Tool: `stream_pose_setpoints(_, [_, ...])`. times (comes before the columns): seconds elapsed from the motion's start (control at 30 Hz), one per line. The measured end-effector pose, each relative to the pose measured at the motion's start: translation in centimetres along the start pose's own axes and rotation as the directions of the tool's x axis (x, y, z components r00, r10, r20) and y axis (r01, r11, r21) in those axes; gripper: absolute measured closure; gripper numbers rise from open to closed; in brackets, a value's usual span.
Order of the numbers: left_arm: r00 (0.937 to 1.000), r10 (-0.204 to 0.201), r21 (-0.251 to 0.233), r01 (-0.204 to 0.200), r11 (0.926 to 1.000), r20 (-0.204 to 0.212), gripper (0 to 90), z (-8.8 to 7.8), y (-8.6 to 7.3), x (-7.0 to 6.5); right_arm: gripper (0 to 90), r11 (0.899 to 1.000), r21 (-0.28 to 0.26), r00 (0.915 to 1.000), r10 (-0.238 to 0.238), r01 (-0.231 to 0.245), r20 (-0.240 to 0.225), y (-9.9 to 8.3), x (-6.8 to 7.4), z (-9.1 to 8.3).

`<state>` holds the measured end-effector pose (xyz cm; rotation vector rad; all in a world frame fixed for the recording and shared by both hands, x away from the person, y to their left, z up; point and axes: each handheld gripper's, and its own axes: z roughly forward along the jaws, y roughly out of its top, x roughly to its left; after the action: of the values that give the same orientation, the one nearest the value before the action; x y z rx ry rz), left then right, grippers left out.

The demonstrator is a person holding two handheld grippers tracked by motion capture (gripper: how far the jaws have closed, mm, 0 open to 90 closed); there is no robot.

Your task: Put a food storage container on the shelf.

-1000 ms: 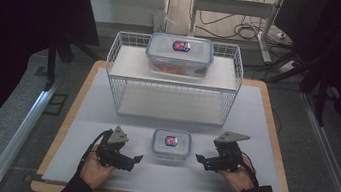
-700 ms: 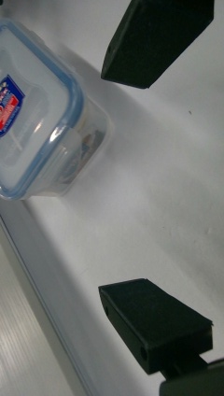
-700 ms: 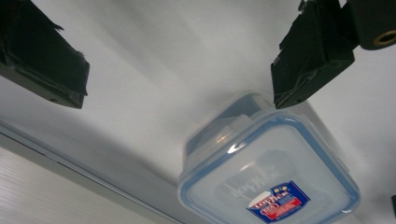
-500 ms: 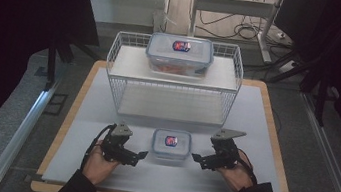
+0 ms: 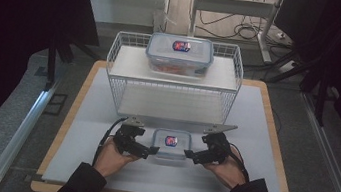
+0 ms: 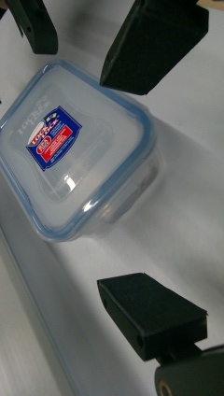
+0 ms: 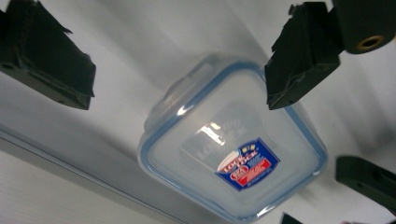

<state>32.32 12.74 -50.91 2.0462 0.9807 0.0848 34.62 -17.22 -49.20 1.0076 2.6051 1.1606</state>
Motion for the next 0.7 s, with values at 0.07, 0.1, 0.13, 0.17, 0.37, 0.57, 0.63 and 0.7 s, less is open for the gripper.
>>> stream_pose_setpoints(0.07, [0.9998,-0.015,0.009,0.015,0.9999,0.016,6.3,0.5,0.2,0.2,11.9,1.0,0.004,0.9994,0.02,-0.02,-0.027,0.3,-0.3,0.5])
stream_pose_setpoints(0.1, [0.9994,-0.019,0.016,0.018,0.9997,0.029,6.8,0.8,0.3,0.3,12.7,1.0,0.01,0.9987,0.027,-0.027,-0.043,0.4,-0.4,0.7])
stream_pose_setpoints(0.13, [0.9991,-0.018,0.023,0.017,0.9996,0.038,7.2,1.1,0.4,0.4,13.6,0.999,0.021,0.9971,0.043,-0.041,-0.064,0.5,-0.4,1.1])
stream_pose_setpoints(0.17, [0.9984,-0.027,0.019,0.026,0.9995,0.05,7.1,1.3,0.4,0.4,15.0,0.999,0.026,0.9963,0.047,-0.045,-0.073,0.6,-0.5,1.4])
stream_pose_setpoints(0.37, [0.9895,-0.072,0.024,0.07,0.9973,0.125,11.3,2.3,0.6,0.2,20.4,0.989,0.078,0.9731,0.142,-0.129,-0.182,1.0,-1.0,2.6])
stream_pose_setpoints(0.57, [0.9959,-0.047,0.026,0.045,0.9986,0.077,23.8,1.3,0.4,-0.3,26.6,0.988,0.1,0.9749,0.136,-0.12,-0.176,0.9,-0.5,2.1])
stream_pose_setpoints(0.63, [0.9965,-0.042,0.022,0.041,0.9989,0.072,26.4,1.1,0.2,-0.5,29.1,0.99,0.092,0.9788,0.124,-0.11,-0.164,0.7,-0.2,1.8])
stream_pose_setpoints(0.7, [0.9952,-0.054,0.033,0.052,0.9981,0.082,28.9,0.9,-0.1,-0.7,33.3,0.992,0.075,0.9826,0.113,-0.103,-0.148,0.5,0.1,1.4])
